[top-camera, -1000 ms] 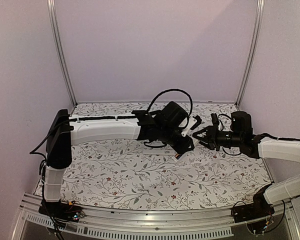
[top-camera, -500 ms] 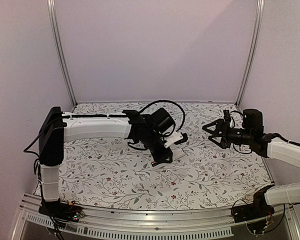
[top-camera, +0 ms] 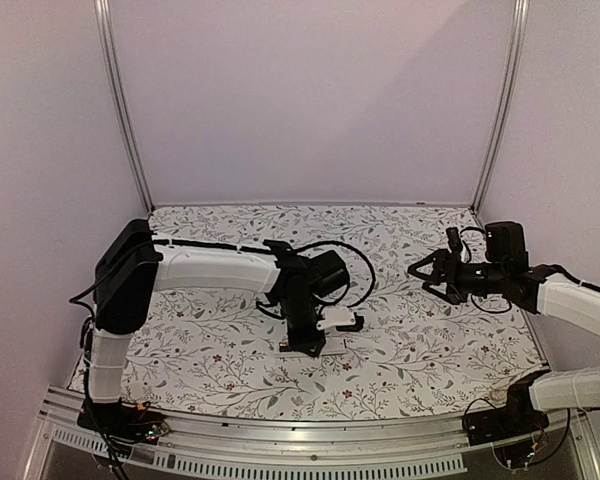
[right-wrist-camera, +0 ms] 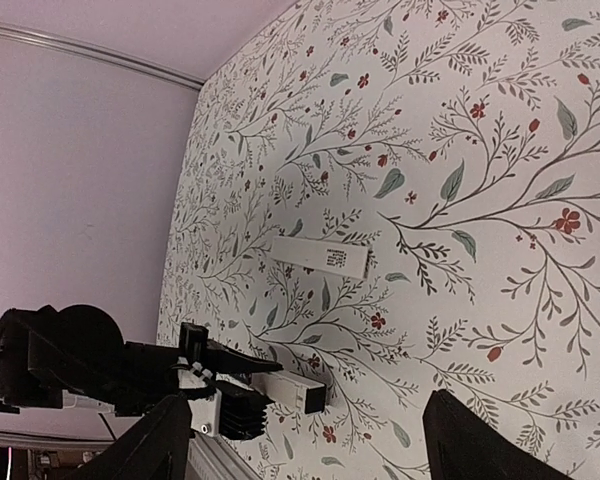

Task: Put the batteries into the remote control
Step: Place the remote control without the battery cover at the center of the board.

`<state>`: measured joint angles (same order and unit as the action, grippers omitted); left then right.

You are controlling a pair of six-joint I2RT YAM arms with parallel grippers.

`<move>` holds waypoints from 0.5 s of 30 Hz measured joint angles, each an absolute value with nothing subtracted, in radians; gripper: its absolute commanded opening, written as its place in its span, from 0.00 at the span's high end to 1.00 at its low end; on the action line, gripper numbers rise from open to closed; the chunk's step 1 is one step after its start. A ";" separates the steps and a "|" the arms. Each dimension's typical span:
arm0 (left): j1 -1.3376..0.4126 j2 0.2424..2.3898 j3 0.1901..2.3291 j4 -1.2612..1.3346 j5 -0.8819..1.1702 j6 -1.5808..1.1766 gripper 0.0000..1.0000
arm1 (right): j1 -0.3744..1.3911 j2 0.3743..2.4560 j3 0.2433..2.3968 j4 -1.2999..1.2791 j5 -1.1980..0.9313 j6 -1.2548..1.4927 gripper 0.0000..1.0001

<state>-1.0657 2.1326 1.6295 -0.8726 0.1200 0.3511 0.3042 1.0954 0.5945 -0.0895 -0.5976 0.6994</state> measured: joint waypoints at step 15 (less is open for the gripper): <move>-1.077 2.185 1.637 -0.881 0.113 0.413 0.44 | 0.300 1.257 0.652 -0.129 -0.620 0.627 0.37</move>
